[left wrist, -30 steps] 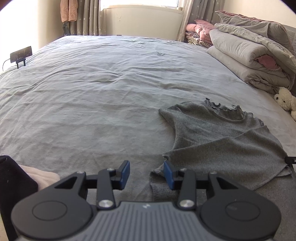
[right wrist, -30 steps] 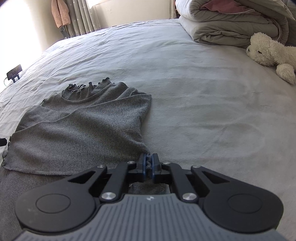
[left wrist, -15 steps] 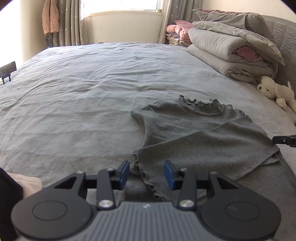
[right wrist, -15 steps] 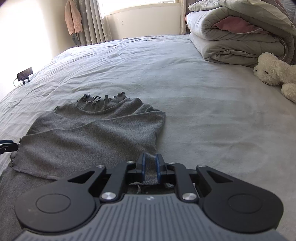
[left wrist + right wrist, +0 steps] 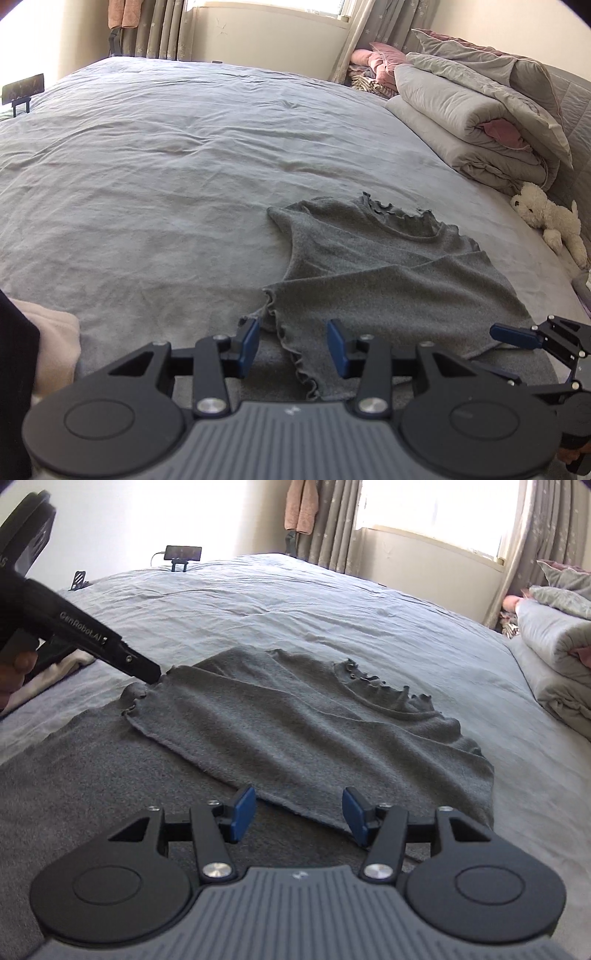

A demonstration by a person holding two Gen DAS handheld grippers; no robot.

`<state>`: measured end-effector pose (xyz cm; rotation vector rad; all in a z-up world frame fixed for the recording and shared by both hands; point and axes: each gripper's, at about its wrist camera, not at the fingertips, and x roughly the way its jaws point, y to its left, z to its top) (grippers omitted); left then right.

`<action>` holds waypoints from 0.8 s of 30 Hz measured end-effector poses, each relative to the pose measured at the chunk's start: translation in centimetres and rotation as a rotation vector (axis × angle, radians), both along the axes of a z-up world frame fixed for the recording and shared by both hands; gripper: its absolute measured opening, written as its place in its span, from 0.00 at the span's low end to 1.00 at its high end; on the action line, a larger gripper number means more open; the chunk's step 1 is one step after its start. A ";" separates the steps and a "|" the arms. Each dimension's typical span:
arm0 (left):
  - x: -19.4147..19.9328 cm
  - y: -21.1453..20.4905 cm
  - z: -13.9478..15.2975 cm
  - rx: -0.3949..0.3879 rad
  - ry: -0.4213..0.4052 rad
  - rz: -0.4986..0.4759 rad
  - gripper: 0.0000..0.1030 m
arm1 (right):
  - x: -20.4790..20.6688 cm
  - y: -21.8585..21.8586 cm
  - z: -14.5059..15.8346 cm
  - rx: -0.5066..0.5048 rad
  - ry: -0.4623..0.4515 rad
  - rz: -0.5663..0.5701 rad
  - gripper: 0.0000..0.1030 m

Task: Fold clothes

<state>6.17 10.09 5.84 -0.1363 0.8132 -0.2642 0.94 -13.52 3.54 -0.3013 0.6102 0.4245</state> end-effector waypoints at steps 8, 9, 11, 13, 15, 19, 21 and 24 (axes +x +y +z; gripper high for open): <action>-0.1 -0.5 -0.6 -0.002 0.030 -0.015 0.39 | 1.2 1.3 -1.0 -0.032 0.038 -0.034 0.07; -0.2 -0.6 -0.7 -0.004 0.034 -0.017 0.38 | 1.2 1.2 -0.8 -0.016 0.040 -0.042 0.02; -0.2 -0.8 -0.9 -0.001 0.041 -0.020 0.37 | 1.1 1.2 -0.3 0.002 0.034 -0.049 0.01; -0.3 -0.9 -0.8 0.004 0.038 -0.026 0.35 | 0.8 1.5 0.2 0.014 0.032 -0.044 0.00; -0.4 -1.0 -0.7 0.000 0.033 -0.030 0.35 | 0.4 1.9 0.4 0.016 0.044 -0.022 0.00; -0.3 -0.9 -0.7 0.007 0.031 -0.027 0.35 | 0.6 2.2 -1.0 -0.034 0.087 -0.026 0.00; -0.3 -1.0 -0.7 0.006 0.037 -0.034 0.34 | 0.5 1.8 -1.0 -0.009 0.079 -0.031 0.00; -0.5 -1.2 -0.6 -0.001 0.037 -0.046 0.34 | 0.3 1.4 -0.2 0.034 0.055 -0.010 0.14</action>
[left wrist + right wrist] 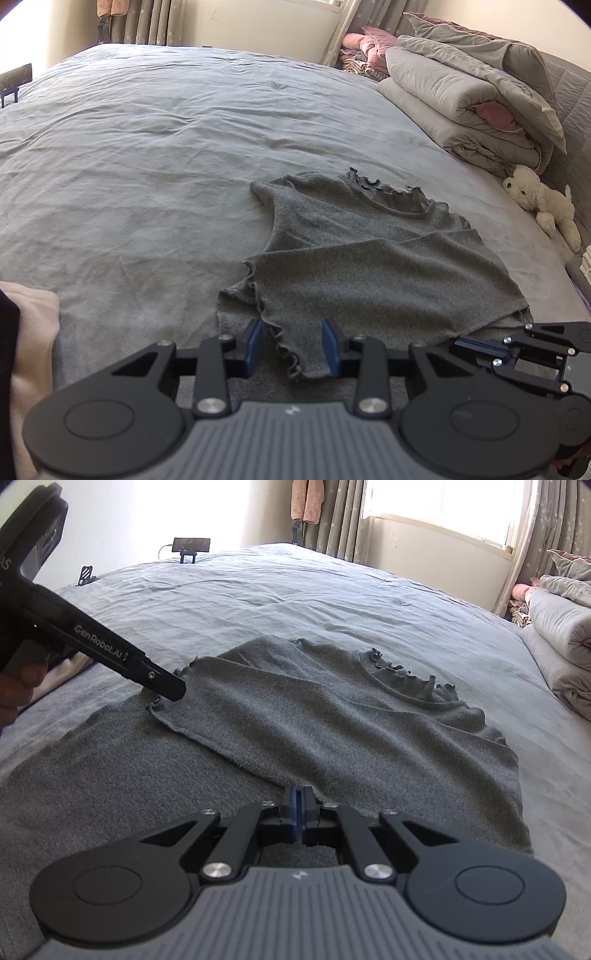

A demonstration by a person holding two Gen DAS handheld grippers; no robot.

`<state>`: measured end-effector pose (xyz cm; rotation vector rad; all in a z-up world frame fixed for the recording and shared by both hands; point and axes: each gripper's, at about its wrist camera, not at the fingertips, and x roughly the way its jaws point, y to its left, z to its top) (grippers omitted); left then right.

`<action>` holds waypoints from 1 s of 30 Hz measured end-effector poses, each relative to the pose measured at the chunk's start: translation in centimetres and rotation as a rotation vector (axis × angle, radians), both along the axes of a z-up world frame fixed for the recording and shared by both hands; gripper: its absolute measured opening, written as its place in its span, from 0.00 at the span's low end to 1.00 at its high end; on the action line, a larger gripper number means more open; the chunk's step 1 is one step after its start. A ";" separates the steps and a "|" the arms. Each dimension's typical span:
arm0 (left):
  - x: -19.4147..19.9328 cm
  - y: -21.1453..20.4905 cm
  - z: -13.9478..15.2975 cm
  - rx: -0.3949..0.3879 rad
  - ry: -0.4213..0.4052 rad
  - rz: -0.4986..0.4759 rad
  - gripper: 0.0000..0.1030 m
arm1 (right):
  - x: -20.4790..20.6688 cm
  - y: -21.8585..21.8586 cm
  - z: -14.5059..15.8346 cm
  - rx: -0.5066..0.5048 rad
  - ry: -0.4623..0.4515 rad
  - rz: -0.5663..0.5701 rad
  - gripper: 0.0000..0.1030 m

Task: Fold clothes

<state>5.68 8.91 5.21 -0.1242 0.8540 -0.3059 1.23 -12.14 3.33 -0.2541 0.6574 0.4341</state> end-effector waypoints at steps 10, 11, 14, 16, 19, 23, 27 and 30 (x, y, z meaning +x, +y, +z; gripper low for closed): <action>-0.5 -2.2 -1.1 0.110 -0.022 -0.055 0.19 | 0.3 -0.5 -0.5 -0.014 0.000 -0.056 0.31; -0.6 -2.4 -1.2 0.123 -0.028 -0.058 0.14 | 0.3 -0.5 -0.7 -0.019 0.000 -0.053 0.32; -0.7 -2.5 -1.1 0.166 -0.047 -0.047 0.04 | 0.2 -0.4 -1.0 -0.031 -0.002 -0.052 0.36; -1.0 -2.5 -0.6 0.165 -0.067 -0.044 0.04 | 0.1 -0.4 -0.7 -0.027 -0.004 -0.057 0.36; -1.8 -2.4 0.5 0.137 -0.088 -0.057 0.03 | -0.1 -0.8 0.0 -0.005 -0.021 -0.064 0.36; -2.1 -2.3 0.3 0.167 -0.070 -0.072 0.03 | 0.5 -1.3 -0.5 -0.002 0.012 -0.085 0.38; -1.7 -2.3 -0.9 0.187 -0.013 -0.067 0.04 | 0.4 -1.4 -0.2 0.017 0.015 -0.077 0.41; -1.8 -2.1 -0.6 0.181 -0.026 -0.070 0.04 | 0.3 -2.4 1.0 0.069 -0.013 -0.080 0.45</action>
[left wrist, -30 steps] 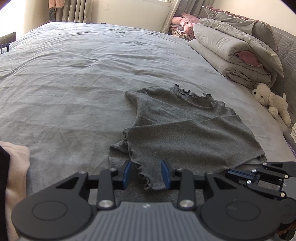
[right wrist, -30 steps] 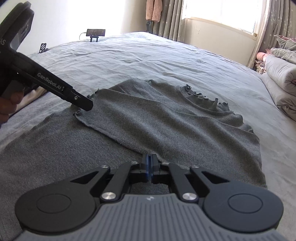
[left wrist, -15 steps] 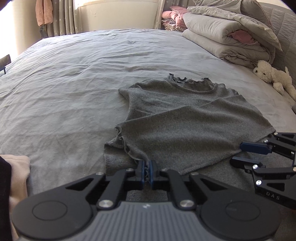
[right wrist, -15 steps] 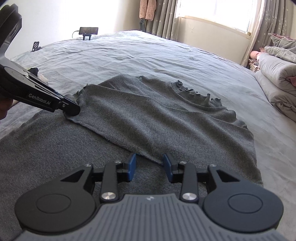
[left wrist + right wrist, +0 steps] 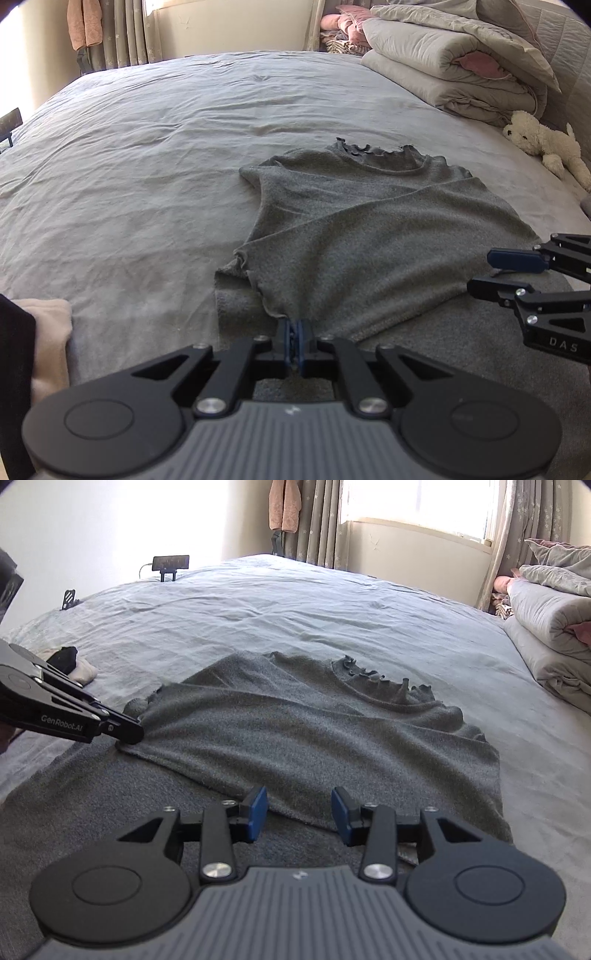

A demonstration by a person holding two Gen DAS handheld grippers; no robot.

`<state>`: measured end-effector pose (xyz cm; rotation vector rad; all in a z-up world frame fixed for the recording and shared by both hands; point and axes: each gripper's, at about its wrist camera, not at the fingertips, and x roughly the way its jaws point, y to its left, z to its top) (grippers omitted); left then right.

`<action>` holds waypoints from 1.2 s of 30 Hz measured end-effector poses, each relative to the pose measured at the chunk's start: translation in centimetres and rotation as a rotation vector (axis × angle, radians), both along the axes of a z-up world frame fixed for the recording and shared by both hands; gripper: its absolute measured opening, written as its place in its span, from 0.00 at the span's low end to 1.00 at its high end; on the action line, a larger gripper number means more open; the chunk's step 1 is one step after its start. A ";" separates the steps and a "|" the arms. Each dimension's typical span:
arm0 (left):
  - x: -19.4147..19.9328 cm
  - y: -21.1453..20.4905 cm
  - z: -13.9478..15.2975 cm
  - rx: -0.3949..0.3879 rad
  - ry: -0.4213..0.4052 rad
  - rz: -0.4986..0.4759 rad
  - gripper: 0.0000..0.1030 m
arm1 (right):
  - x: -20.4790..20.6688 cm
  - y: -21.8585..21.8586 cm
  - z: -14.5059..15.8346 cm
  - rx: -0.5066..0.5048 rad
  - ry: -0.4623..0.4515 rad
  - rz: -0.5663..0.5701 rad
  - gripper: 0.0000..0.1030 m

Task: Fold clothes

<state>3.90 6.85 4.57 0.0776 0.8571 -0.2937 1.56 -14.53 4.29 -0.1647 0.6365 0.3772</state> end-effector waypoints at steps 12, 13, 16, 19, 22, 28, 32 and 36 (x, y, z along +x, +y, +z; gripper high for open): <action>0.1 1.5 0.9 -0.031 0.001 0.014 0.11 | 3.2 -17.0 1.1 0.553 0.177 -0.430 0.57; 0.1 1.6 1.1 -0.033 -0.010 0.015 0.11 | 3.3 -17.5 1.1 0.593 0.163 -0.438 0.57; 0.4 1.5 1.1 -0.048 -0.016 0.013 0.12 | 4.7 -16.5 -0.2 0.538 0.196 -0.427 0.23; 0.7 1.1 0.7 -0.042 -0.007 0.006 0.12 | 6.0 -14.6 -1.9 0.373 0.241 -0.424 0.00; 0.8 1.1 0.6 -0.043 -0.003 0.004 0.13 | 6.3 -14.4 -1.4 0.333 0.232 -0.427 0.00; 1.6 1.6 1.2 -0.094 0.010 0.024 0.15 | 7.2 -13.4 0.6 0.224 0.095 -0.405 0.07; 1.9 1.6 1.1 -0.088 0.015 0.025 0.17 | 11.4 -12.8 -2.5 0.207 0.196 -0.469 0.04; 2.3 1.9 0.6 -0.086 0.044 0.037 0.18 | 12.8 -12.2 -2.6 0.160 0.112 -0.525 0.00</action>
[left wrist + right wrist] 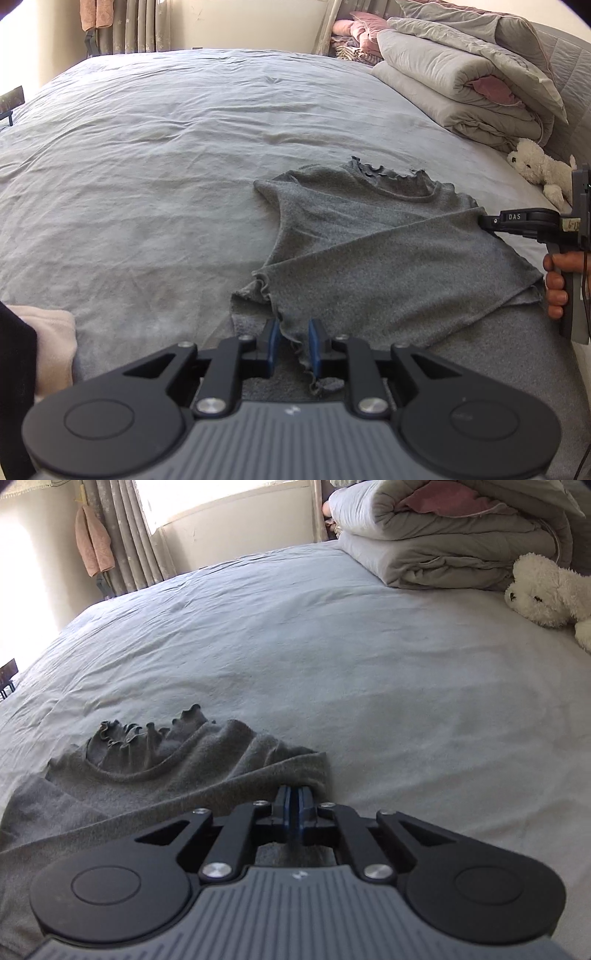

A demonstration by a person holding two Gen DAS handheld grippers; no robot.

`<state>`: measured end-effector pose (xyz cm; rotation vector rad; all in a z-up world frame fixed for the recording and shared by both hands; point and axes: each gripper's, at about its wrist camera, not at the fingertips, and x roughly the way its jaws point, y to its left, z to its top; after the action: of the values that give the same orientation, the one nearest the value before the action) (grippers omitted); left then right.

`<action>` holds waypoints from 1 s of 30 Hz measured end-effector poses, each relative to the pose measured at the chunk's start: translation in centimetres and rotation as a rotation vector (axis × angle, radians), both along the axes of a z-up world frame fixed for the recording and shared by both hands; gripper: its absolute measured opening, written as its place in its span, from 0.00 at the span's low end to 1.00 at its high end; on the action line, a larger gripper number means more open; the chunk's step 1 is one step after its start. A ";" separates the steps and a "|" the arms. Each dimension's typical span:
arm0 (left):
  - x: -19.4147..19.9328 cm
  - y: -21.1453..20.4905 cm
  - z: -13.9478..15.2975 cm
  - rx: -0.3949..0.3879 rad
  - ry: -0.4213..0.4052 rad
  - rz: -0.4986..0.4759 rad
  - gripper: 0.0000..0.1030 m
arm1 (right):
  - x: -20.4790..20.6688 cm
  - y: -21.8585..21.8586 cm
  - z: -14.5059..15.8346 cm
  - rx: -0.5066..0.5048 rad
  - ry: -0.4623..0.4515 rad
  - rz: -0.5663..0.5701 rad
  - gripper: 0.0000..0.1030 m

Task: Fold clothes

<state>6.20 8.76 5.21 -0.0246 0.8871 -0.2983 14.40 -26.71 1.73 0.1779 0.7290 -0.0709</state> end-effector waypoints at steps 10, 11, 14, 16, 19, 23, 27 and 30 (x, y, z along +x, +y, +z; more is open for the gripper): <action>0.4 0.8 0.4 -0.027 -0.007 0.015 0.19 | -5.7 3.7 1.5 -0.126 -0.026 0.084 0.13; 0.6 0.6 0.1 -0.021 -0.005 0.012 0.19 | -6.3 4.4 0.9 -0.154 0.001 0.097 0.13; 1.1 -0.2 -1.5 0.036 0.013 0.004 0.19 | -8.4 6.4 0.1 -0.280 -0.001 0.124 0.12; 1.1 -0.5 -1.7 0.060 -0.006 -0.009 0.21 | -9.8 6.9 0.8 -0.281 0.017 0.097 0.14; 0.9 -0.1 -1.5 0.050 -0.006 -0.004 0.21 | -12.6 7.2 1.1 -0.251 0.023 0.068 0.20; 0.4 0.5 -1.6 0.034 -0.009 -0.001 0.21 | -16.9 6.8 -0.1 -0.281 0.018 0.050 0.25; -0.8 0.9 -1.7 0.047 -0.023 0.022 0.22 | -20.2 5.7 0.2 -0.213 0.018 0.006 0.24; -2.7 1.5 -2.1 0.069 -0.035 0.049 0.24 | -22.3 6.2 0.2 -0.257 0.026 0.003 0.27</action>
<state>3.49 10.24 3.09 0.0222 0.8607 -0.2219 -7.87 -20.49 1.92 -0.0700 0.7393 -0.1637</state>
